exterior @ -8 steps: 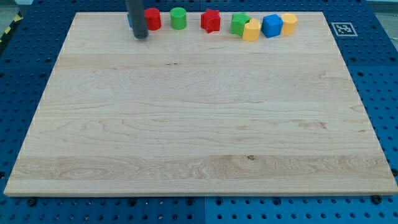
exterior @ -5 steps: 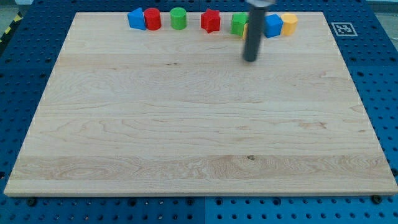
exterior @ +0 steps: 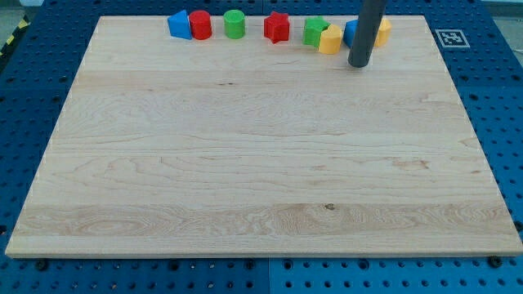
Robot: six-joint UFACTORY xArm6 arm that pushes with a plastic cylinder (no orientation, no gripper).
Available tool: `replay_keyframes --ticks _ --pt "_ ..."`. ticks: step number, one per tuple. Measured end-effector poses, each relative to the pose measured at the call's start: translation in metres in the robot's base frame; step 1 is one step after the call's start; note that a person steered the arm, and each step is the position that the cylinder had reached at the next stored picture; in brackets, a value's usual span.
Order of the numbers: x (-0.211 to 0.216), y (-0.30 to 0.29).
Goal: Adjust the yellow heart in between the green star and blue cube
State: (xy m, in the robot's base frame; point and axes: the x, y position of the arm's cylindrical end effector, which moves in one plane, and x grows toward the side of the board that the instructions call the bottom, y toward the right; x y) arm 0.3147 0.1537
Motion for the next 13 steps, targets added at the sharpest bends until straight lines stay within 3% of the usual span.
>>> replay_keyframes --ticks 13 --pt "-0.038 -0.025"
